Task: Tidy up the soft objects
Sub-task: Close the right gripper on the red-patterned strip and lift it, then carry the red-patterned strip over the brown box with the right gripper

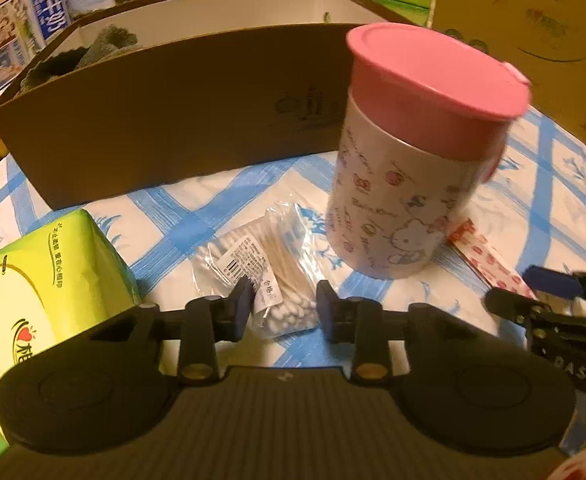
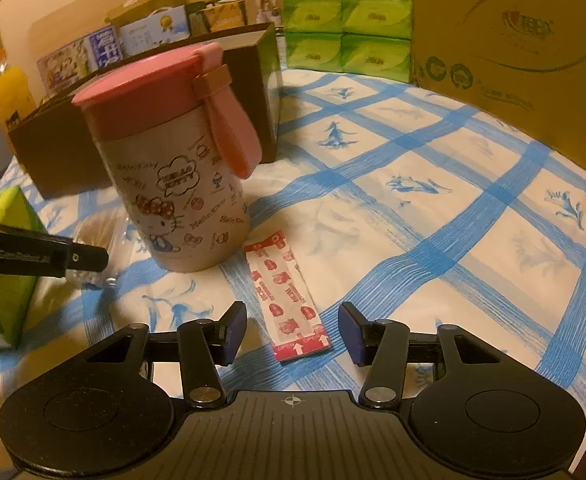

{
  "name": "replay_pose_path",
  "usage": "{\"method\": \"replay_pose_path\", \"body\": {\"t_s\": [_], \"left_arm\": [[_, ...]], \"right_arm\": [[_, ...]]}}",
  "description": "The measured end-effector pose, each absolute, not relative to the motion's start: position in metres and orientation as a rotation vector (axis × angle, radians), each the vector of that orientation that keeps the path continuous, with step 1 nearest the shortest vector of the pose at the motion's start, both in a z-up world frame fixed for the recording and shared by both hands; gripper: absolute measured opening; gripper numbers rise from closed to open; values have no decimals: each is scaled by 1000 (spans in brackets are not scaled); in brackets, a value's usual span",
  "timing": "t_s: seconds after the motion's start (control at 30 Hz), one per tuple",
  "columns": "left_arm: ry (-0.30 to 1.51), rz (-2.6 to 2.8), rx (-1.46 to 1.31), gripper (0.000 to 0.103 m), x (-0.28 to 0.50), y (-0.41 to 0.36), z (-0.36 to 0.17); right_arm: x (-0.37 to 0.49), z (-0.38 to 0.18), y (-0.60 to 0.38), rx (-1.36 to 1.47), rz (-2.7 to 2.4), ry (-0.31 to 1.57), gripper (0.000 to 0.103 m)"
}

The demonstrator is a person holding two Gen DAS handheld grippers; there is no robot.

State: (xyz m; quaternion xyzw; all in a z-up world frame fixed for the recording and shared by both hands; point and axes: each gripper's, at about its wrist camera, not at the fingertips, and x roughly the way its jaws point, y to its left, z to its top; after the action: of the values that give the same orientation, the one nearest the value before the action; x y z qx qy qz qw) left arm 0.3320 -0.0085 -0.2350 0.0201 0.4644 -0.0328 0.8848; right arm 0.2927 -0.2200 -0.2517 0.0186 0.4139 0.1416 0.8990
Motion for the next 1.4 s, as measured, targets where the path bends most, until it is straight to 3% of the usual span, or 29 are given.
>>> {"method": "replay_pose_path", "body": {"t_s": [0.2,0.33,0.57,1.4], "left_arm": [[956,-109,48,29,318,-8,-228],[941,-132,54,29,310,-9,-221],[924,-148,54,29,300,-8,-208],[736,-117,58,29,254,14,-115]], "right_arm": [[290,-255,-210,-56,311,849,51],[289,-254,-206,-90,336,850,29],[285,-248,-206,-91,339,858,23],[250,-122,-226,-38,372,627,22]]}}
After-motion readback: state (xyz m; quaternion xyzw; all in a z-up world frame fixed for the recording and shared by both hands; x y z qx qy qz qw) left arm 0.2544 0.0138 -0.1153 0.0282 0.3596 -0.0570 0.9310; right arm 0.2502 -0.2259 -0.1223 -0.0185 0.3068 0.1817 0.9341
